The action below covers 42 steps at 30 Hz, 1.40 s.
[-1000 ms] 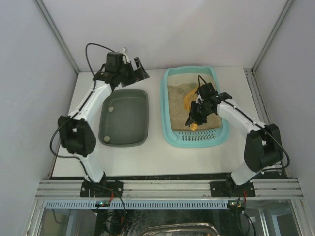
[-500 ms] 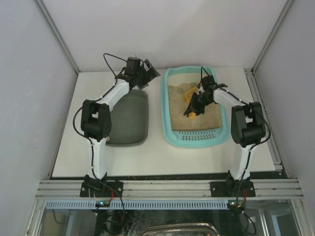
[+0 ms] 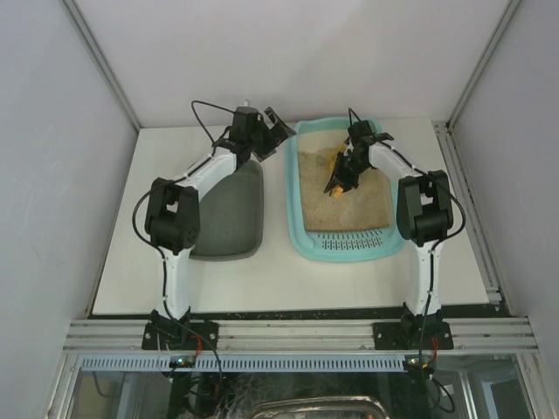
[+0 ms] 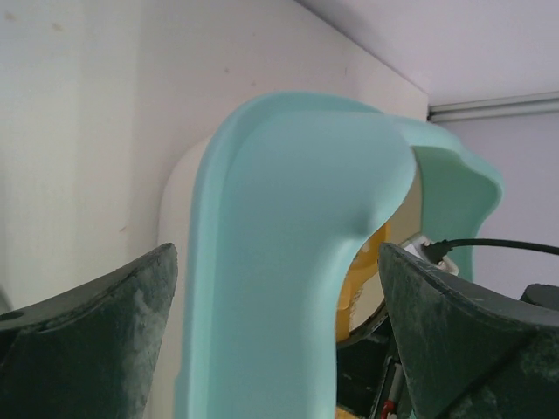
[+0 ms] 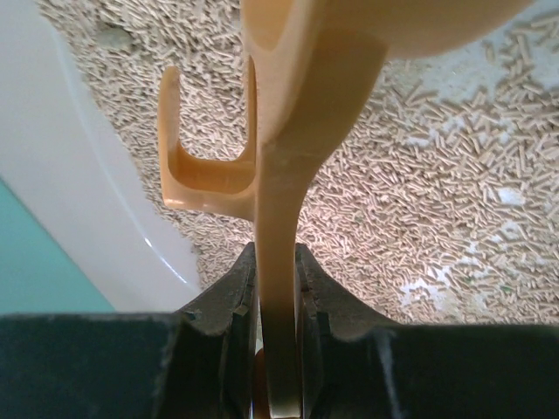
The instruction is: Clean the litter box
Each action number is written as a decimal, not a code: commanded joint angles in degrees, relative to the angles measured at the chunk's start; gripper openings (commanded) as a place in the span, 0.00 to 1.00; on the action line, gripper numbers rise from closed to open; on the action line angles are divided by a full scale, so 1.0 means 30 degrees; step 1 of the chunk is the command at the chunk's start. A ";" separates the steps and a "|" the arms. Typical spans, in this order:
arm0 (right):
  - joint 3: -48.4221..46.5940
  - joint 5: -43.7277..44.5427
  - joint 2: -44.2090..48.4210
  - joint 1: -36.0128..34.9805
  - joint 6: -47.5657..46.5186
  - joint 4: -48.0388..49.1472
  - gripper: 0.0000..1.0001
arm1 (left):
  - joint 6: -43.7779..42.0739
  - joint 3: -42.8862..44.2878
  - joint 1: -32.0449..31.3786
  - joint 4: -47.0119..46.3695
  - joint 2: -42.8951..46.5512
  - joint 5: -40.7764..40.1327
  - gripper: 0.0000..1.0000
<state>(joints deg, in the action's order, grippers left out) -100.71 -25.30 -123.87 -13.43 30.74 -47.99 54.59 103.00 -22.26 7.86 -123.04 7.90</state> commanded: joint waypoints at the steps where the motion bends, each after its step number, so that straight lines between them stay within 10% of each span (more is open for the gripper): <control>1: -0.0296 0.1529 0.0714 -0.0616 -0.0267 -0.1143 0.00 | -0.1050 -0.1673 0.0069 -0.1822 0.2373 0.0200 1.00; 42: -0.5837 -0.2331 -0.3946 -0.1764 -0.1407 -0.3133 0.00 | -0.0706 -0.3748 0.1122 -0.2363 0.3145 0.2573 1.00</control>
<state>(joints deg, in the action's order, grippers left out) -117.08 -26.63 -134.78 -18.20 28.49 -56.31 53.36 92.55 -19.09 3.51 -117.64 14.22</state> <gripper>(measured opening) 0.167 0.997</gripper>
